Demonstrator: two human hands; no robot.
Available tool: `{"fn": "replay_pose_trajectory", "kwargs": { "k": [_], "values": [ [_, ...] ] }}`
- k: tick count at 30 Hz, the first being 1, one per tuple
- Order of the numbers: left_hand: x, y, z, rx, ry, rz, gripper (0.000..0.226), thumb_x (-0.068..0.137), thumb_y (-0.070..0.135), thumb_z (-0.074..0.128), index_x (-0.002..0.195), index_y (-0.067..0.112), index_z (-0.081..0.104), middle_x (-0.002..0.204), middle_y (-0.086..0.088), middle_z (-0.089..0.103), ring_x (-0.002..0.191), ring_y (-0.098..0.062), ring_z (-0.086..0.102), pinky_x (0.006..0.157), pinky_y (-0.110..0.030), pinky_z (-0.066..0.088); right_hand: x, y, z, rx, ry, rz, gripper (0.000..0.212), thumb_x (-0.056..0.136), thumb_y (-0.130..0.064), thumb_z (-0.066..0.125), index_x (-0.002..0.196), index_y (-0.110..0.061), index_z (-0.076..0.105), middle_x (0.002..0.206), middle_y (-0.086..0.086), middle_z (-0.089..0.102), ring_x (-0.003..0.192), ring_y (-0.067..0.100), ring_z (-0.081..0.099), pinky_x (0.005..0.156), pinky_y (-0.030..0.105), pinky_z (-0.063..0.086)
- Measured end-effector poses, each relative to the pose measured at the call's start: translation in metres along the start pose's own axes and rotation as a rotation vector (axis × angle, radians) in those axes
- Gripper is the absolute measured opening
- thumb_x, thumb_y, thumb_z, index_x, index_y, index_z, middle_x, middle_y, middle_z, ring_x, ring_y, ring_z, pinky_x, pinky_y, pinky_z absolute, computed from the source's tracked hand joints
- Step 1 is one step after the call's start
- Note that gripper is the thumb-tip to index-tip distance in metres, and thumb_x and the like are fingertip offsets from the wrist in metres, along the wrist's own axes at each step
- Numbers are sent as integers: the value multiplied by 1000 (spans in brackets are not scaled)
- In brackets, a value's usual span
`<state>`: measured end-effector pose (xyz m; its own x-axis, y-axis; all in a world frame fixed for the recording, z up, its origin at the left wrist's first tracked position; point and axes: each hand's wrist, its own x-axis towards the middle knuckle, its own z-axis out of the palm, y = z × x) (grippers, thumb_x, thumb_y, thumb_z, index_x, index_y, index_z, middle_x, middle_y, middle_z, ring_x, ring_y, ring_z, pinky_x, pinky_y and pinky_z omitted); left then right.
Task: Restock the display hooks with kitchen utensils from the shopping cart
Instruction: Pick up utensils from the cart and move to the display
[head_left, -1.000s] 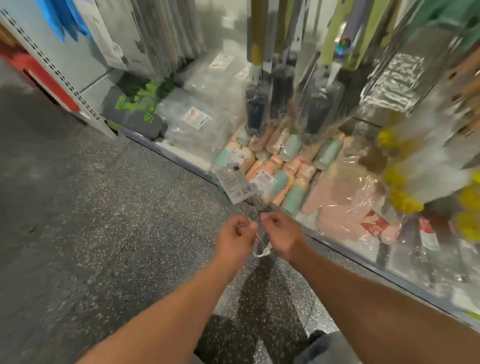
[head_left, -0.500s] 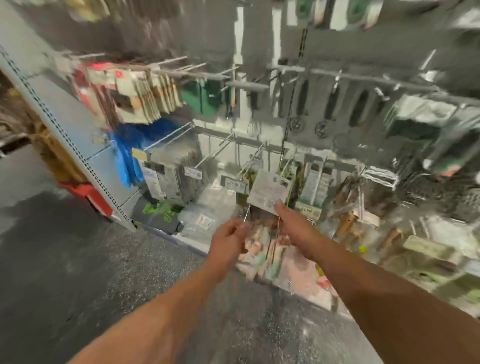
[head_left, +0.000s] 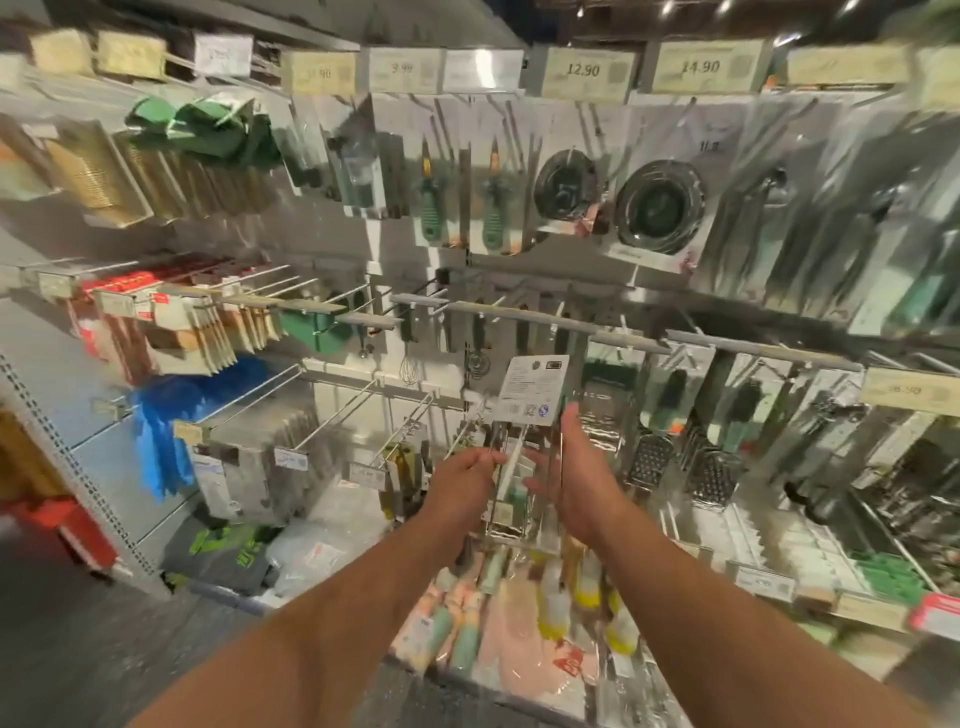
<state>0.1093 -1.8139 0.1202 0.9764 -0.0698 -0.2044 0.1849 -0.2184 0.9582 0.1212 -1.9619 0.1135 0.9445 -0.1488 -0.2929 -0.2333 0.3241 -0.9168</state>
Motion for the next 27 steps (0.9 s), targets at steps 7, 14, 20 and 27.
{"fn": "replay_pose_trajectory", "kwargs": {
  "k": [7, 14, 20, 27],
  "values": [
    [3, 35, 91, -63, -276, -136, 43, 109, 44, 44, 106, 18, 78, 90, -3, 72, 57, -13, 52, 49, -22, 41, 4, -27, -91, 152, -12, -13, 69, 97, -75, 34, 125, -24, 71, 120, 13, 75, 75, 26, 73, 70, 45, 60],
    [26, 31, 134, 12, -347, -155, 111, 77, 98, 20, 160, 27, 36, 163, -7, 40, 146, -29, 43, 121, -50, 33, 26, -9, -110, -25, 111, -83, 96, 68, -85, 70, 145, -31, 55, 146, 5, 60, 131, 28, 60, 116, 56, 40],
    [50, 40, 136, -34, -337, -101, 63, 104, 65, 37, 155, 30, 42, 152, -3, 53, 129, -27, 60, 95, -47, 57, 38, -9, -105, -70, 203, -40, 115, 58, -102, 56, 149, -32, 51, 152, 1, 54, 139, 25, 51, 117, 56, 39],
    [81, 28, 127, -132, -349, -77, 48, 111, 38, 43, 156, 21, 36, 122, 2, 71, 87, -19, 70, 72, -35, 58, 51, -11, -112, 3, 335, -63, 45, 97, -56, 55, 112, -17, 74, 127, 31, 63, 92, 32, 57, 83, 51, 49]
  ]
}}
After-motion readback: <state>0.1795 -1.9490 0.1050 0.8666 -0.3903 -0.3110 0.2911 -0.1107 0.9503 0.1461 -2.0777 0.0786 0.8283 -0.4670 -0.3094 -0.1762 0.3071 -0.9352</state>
